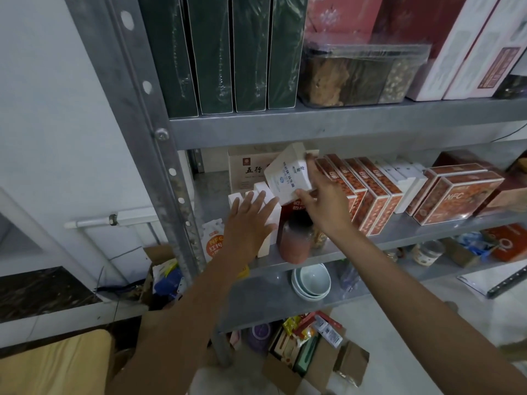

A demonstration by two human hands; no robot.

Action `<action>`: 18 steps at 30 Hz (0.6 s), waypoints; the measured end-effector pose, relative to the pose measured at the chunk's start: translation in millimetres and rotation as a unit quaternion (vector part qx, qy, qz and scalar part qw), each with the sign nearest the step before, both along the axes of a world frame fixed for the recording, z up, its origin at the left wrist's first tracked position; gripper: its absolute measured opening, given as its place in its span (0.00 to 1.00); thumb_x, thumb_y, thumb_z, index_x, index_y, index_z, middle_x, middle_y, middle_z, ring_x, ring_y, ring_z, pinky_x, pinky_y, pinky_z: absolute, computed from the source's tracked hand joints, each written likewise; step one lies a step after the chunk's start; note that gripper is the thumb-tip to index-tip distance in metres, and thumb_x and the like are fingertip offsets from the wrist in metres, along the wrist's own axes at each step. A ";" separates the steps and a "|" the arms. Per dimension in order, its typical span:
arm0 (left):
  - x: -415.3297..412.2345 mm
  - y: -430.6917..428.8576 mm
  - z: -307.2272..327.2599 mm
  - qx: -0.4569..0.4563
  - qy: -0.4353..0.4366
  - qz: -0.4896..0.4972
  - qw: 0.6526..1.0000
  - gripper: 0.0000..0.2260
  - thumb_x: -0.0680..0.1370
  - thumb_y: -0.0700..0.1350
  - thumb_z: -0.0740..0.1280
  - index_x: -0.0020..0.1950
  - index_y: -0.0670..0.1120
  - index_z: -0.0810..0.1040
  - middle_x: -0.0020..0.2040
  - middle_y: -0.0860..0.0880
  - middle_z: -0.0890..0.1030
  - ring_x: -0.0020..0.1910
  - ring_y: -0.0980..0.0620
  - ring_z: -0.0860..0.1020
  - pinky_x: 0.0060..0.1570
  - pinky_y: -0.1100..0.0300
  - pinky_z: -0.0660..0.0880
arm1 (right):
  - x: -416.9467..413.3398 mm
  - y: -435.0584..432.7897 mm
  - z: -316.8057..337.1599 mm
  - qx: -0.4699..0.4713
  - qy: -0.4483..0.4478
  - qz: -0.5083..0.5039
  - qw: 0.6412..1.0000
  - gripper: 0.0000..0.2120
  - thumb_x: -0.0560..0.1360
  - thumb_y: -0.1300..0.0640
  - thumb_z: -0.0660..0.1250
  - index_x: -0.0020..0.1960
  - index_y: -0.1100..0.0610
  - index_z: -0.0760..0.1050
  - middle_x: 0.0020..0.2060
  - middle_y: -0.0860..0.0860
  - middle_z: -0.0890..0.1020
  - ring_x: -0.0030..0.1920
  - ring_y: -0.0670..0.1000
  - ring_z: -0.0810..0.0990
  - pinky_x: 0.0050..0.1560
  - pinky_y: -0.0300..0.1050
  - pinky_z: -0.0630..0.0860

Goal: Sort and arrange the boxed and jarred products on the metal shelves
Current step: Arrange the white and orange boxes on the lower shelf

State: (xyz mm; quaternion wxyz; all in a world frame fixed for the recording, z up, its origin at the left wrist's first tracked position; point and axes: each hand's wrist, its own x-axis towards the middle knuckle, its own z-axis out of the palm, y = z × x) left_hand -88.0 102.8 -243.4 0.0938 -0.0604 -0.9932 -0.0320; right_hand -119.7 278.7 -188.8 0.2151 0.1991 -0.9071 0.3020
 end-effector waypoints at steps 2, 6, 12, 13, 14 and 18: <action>2.1 -1.6 2.3 -0.002 -0.005 0.005 1.000 0.27 0.83 0.56 0.54 0.80 0.55 0.49 0.81 0.50 0.50 0.79 0.47 0.47 0.76 0.49 0.43 | -6.5 -5.1 -2.0 0.024 -0.019 0.001 1.000 0.37 0.78 0.56 0.68 0.79 0.53 0.52 0.61 0.59 0.80 0.53 0.58 0.82 0.49 0.54 0.81; 3.3 -4.2 2.7 -0.002 -0.004 -0.002 1.000 0.26 0.83 0.54 0.55 0.80 0.54 0.50 0.81 0.50 0.49 0.79 0.47 0.46 0.76 0.49 0.42 | -13.9 -15.9 -9.8 0.053 -0.066 0.026 0.996 0.35 0.78 0.53 0.67 0.79 0.53 0.54 0.55 0.60 0.82 0.50 0.58 0.82 0.47 0.53 0.79; -1.6 -3.7 0.0 0.001 0.004 -0.006 1.000 0.25 0.84 0.54 0.54 0.80 0.53 0.51 0.81 0.50 0.49 0.79 0.47 0.46 0.76 0.50 0.41 | -25.9 -27.0 -18.8 0.115 -0.105 0.029 0.987 0.31 0.79 0.46 0.64 0.78 0.54 0.58 0.45 0.58 0.81 0.49 0.59 0.81 0.43 0.49 0.73; -2.5 -4.0 -0.8 0.003 0.004 -0.006 1.000 0.25 0.84 0.54 0.54 0.80 0.53 0.51 0.81 0.50 0.49 0.79 0.47 0.46 0.76 0.50 0.41 | -27.4 -26.8 -20.4 0.134 -0.101 0.029 0.985 0.30 0.80 0.45 0.63 0.77 0.54 0.59 0.47 0.59 0.82 0.51 0.60 0.80 0.47 0.51 0.75; -3.1 -4.6 -1.4 0.006 0.005 -0.005 1.000 0.26 0.84 0.54 0.55 0.80 0.53 0.51 0.81 0.50 0.50 0.79 0.47 0.46 0.76 0.50 0.41 | -28.7 -26.4 -22.1 0.152 -0.099 0.029 0.983 0.29 0.80 0.45 0.62 0.77 0.54 0.59 0.49 0.59 0.82 0.53 0.60 0.79 0.50 0.52 0.76; -4.8 -4.6 -4.3 0.017 0.015 0.003 1.000 0.30 0.83 0.54 0.57 0.80 0.52 0.46 0.80 0.50 0.51 0.79 0.47 0.47 0.76 0.50 0.42 | -30.1 -25.6 -32.7 0.241 -0.095 0.014 0.966 0.27 0.82 0.43 0.54 0.78 0.53 0.57 0.58 0.59 0.79 0.63 0.59 0.71 0.60 0.53 0.68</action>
